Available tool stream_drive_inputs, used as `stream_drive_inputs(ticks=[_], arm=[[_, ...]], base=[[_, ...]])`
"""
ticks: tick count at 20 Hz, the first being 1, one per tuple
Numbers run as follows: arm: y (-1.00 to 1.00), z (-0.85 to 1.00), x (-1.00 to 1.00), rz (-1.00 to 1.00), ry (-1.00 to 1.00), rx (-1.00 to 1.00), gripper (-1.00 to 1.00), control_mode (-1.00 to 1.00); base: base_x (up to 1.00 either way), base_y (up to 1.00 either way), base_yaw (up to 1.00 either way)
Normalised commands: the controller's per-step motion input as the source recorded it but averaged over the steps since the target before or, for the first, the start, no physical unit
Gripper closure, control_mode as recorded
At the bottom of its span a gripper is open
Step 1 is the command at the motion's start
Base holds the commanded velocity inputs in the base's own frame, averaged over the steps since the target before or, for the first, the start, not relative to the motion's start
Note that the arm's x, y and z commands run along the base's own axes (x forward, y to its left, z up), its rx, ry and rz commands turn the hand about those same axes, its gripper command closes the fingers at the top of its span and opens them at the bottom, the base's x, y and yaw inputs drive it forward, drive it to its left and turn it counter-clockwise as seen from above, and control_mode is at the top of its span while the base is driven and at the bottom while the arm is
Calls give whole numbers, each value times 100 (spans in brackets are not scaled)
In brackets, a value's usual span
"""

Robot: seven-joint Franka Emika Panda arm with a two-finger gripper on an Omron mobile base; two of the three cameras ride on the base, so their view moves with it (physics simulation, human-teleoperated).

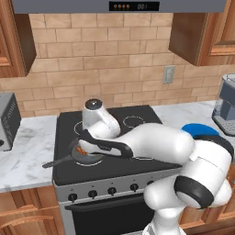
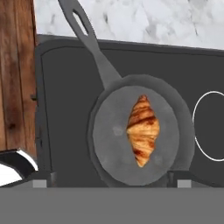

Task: Pick the croissant and place it on the pan. Then turn on the stove to warm the croissant.

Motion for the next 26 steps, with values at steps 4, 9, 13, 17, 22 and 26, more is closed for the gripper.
stream_drive_inputs(ticks=[4,9,13,17,22,26], arm=[[-4,1,-61,0,-35,0,-100,-100],[-1,12,-58,0,-31,0,-100,-100],[0,48,-46,0,-20,0,-100,-100],[0,53,-46,0,-16,0,-100,-100],[0,41,-49,4,-9,-1,-100,-100],[0,32,-51,5,-4,-3,-100,-100]], base=[[0,0,0],[0,0,0],[0,0,0],[0,0,0],[0,0,0],[0,0,0]])
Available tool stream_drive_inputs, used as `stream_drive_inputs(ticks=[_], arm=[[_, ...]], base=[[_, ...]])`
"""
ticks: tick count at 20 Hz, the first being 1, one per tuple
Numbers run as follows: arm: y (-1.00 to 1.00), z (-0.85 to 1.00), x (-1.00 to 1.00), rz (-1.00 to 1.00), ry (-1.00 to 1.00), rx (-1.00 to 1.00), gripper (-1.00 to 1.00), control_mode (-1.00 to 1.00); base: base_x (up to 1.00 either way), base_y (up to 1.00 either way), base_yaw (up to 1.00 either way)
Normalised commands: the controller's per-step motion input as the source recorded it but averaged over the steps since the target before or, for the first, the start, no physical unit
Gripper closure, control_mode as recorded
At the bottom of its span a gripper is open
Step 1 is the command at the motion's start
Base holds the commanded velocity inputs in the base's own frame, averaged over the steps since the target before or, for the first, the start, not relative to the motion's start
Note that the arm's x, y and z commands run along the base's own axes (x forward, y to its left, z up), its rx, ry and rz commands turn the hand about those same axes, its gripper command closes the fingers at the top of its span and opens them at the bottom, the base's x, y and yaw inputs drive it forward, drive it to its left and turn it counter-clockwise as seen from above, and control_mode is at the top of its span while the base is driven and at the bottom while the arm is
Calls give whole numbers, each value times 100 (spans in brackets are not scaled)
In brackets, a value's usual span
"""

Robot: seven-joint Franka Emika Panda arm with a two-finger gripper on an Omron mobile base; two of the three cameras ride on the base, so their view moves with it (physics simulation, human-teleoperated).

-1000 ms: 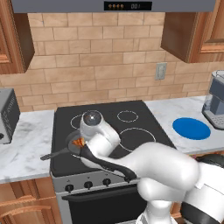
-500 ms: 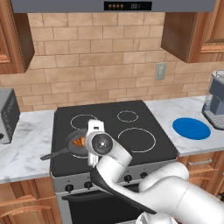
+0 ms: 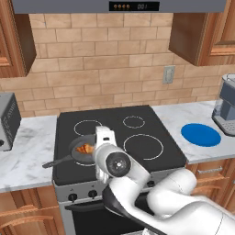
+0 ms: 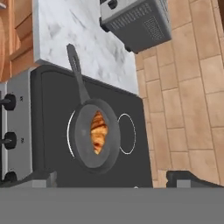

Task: Pick the croissant and place it on the pan. Then turn on the stove to warm the croissant.

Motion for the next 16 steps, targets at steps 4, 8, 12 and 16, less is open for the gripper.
stream_drive_inputs(ticks=[4,8,12,16], arm=[[0,18,-65,1,-14,0,-100,-100],[0,7,-69,0,-21,3,-100,-100],[8,0,-59,0,-22,4,-100,-100],[7,0,-50,0,-18,2,-100,-100]], base=[[0,0,0],[0,0,0],[0,0,0],[0,0,0]])
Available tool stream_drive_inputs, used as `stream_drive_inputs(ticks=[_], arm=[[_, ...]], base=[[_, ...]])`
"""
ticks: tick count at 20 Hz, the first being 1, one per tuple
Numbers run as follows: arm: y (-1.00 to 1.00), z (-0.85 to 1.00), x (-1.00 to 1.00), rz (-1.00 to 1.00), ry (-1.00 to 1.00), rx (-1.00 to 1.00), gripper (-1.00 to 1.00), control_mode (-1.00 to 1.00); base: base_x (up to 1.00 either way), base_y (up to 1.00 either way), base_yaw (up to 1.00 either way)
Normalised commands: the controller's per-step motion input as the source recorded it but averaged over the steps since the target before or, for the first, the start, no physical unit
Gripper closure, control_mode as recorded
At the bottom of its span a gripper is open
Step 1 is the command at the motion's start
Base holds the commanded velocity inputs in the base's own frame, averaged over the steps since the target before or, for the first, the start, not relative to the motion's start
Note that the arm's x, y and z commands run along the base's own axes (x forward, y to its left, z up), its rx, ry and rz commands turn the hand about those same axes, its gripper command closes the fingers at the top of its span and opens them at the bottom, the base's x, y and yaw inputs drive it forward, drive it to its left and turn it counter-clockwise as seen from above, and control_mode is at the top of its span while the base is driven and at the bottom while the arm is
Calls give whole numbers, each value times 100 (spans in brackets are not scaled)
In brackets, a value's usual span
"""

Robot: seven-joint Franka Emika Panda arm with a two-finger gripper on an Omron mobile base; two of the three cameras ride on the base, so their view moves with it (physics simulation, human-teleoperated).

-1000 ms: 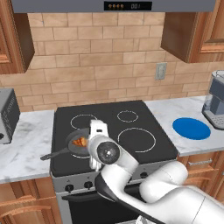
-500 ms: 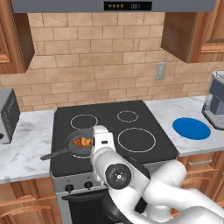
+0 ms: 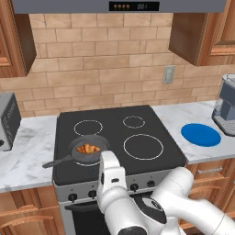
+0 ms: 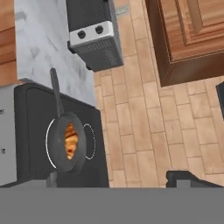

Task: Pick the croissant and place it on the pan. Then turn on the stove to warm the croissant.

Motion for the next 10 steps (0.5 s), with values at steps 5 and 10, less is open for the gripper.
stream_drive_inputs(ticks=[5,10], arm=[[8,0,-39,0,-7,0,-100,-100],[0,0,-23,0,2,-12,-100,-100]], base=[[0,0,0],[0,0,0]])
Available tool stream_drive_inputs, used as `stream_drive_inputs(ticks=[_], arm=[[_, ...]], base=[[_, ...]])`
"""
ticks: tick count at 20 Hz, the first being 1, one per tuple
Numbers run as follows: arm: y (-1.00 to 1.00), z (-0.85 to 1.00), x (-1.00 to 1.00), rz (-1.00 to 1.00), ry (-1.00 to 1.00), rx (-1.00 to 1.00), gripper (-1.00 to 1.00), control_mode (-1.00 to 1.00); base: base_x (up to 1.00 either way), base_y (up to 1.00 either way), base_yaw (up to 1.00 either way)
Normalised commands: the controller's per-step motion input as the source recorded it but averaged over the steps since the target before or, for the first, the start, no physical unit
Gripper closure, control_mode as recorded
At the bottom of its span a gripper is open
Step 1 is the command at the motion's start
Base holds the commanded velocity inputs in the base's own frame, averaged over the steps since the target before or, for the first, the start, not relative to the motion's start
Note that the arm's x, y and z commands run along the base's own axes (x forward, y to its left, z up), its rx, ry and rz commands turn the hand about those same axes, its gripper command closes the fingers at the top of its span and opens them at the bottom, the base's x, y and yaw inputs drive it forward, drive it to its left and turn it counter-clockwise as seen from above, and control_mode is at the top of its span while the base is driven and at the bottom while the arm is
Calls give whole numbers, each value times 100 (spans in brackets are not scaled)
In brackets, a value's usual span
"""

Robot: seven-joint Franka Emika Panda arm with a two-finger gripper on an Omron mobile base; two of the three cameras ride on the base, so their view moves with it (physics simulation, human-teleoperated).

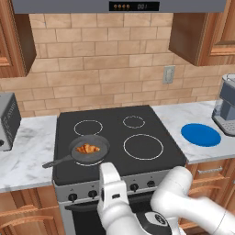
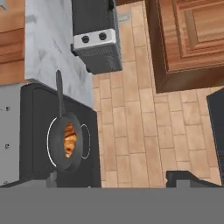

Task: Pick the croissant and place it on the pan. Then turn on the stove to warm the croissant.

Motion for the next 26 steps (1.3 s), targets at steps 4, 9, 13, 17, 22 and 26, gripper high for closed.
stream_drive_inputs(ticks=[4,9,13,17,22,26], arm=[[0,0,-11,0,9,-23,-100,-100],[0,-2,-10,-2,14,-25,-100,-100],[0,-22,-4,-1,9,-23,-100,-100],[0,-42,0,0,2,-24,-100,-100],[0,-51,0,0,0,-26,-100,-100],[0,-43,0,0,0,-26,-100,-100]], base=[[0,0,0],[0,0,0],[0,0,0],[0,0,0],[0,0,0],[0,0,0]])
